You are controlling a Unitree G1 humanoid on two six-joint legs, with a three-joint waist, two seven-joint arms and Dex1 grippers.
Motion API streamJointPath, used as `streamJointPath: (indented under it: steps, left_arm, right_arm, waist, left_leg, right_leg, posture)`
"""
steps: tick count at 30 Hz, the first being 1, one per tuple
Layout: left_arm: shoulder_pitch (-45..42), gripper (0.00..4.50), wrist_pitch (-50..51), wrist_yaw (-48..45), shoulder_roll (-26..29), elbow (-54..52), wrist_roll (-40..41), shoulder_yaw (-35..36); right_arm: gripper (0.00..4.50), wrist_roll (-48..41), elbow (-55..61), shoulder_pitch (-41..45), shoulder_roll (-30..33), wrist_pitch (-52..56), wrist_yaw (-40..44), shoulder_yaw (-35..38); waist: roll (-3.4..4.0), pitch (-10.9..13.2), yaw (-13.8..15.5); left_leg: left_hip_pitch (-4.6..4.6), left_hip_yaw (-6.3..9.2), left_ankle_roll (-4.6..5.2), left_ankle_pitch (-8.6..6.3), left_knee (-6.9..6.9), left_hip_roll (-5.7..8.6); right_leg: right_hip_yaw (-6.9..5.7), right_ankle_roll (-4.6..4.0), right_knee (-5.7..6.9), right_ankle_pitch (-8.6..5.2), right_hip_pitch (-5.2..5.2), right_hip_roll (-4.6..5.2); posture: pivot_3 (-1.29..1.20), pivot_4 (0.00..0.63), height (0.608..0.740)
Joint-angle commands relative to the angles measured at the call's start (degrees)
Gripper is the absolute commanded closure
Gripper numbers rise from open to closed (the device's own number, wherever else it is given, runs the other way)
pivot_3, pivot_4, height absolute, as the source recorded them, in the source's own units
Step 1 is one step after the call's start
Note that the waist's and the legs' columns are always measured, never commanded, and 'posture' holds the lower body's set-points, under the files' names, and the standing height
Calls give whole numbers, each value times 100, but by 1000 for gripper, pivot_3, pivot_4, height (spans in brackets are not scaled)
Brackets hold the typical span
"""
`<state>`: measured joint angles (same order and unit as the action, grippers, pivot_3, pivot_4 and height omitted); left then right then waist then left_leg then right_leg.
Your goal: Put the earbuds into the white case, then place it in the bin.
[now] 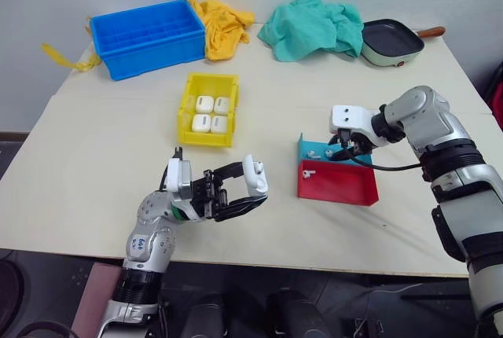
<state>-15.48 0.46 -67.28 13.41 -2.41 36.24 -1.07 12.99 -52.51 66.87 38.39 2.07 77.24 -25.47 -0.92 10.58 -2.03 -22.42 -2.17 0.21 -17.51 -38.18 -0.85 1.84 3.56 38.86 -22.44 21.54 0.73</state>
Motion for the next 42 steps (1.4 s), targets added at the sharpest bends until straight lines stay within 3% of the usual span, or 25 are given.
streamJointPath:
  steps: [1, 14, 37, 40, 42]
  left_arm:
    - [32, 1717, -92, 83, -48, -327, -35, -62]
    - [41, 1717, -39, 130, 68, -404, -1, -16]
    - [57, 1717, -77, 159, 72, -368, -43, -10]
    - [82, 1717, -82, 174, 68, -388, -55, -22]
    - [95, 1717, -80, 175, 71, -396, -57, -26]
  right_arm:
    - [2287, 220, -302, 203, -74, -247, -70, -4]
    - [2287, 645, -1147, 569, -381, -492, -129, -27]
    - [2287, 662, -1112, 381, -479, -592, -79, 130]
    - [2921, 652, -1096, 358, -501, -595, -74, 144]
    - [3608, 636, -1080, 343, -520, -601, -67, 163]
  waist:
    - [0, 0, -3]
    - [0, 0, -112]
    - [0, 0, -125]
    - [0, 0, -127]
    - [0, 0, -129]
  left_leg:
    - [0, 0, 0, 0, 0, 0]
    - [5, 1, -6, 3, -2, 0]
    - [10, 1, -8, 5, -5, 0]
    - [12, 0, -9, 5, -5, 0]
    - [13, 0, -10, 5, -6, 0]
  right_leg:
    - [0, 0, 1, 0, 0, 0]
    - [-1, 0, 14, 0, -1, 0]
    - [-1, 0, 23, 0, -3, 0]
    - [0, 0, 23, 0, -4, -1]
    - [0, 0, 23, 0, -6, 0]
  posture:
    - [0, 150, 740]
    - [0, 150, 740]
    - [0, 150, 740]
    - [0, 150, 740]
    - [0, 150, 740]
